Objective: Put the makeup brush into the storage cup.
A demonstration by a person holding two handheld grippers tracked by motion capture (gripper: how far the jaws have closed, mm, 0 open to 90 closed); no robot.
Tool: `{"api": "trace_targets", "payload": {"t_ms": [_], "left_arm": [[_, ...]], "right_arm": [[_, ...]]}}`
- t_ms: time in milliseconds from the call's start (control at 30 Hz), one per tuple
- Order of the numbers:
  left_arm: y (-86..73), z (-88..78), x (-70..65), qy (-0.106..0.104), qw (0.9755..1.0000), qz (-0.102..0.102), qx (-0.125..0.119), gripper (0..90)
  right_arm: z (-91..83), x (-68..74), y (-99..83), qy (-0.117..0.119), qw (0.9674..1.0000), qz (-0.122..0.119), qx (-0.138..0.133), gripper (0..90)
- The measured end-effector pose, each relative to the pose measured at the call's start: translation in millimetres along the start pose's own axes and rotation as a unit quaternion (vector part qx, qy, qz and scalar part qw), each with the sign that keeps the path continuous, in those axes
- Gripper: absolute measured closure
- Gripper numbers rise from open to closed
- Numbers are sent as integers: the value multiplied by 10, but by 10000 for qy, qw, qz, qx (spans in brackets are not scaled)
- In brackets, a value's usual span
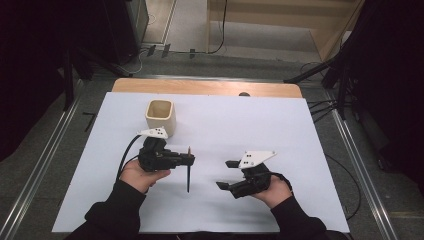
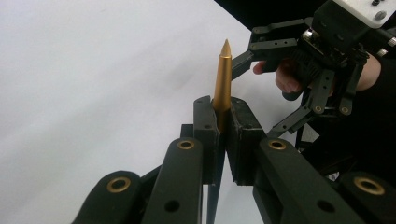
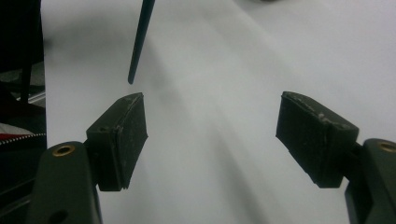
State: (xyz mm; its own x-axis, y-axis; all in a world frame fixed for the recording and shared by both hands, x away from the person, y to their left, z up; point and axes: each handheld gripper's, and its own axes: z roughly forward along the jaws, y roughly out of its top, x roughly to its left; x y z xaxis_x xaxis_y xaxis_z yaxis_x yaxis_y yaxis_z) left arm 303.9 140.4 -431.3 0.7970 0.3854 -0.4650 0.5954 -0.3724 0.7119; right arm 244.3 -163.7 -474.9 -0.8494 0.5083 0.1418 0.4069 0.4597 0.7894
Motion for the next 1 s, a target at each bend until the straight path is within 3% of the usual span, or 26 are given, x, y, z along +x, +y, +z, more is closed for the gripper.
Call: {"api": "trace_targets", "payload": {"t_ms": [1000], "left_arm": [[10, -91, 23, 131, 9998, -37, -131, 837]], "right_arm": [[-464, -235, -344, -509, 9978, 420, -49, 258]]}}
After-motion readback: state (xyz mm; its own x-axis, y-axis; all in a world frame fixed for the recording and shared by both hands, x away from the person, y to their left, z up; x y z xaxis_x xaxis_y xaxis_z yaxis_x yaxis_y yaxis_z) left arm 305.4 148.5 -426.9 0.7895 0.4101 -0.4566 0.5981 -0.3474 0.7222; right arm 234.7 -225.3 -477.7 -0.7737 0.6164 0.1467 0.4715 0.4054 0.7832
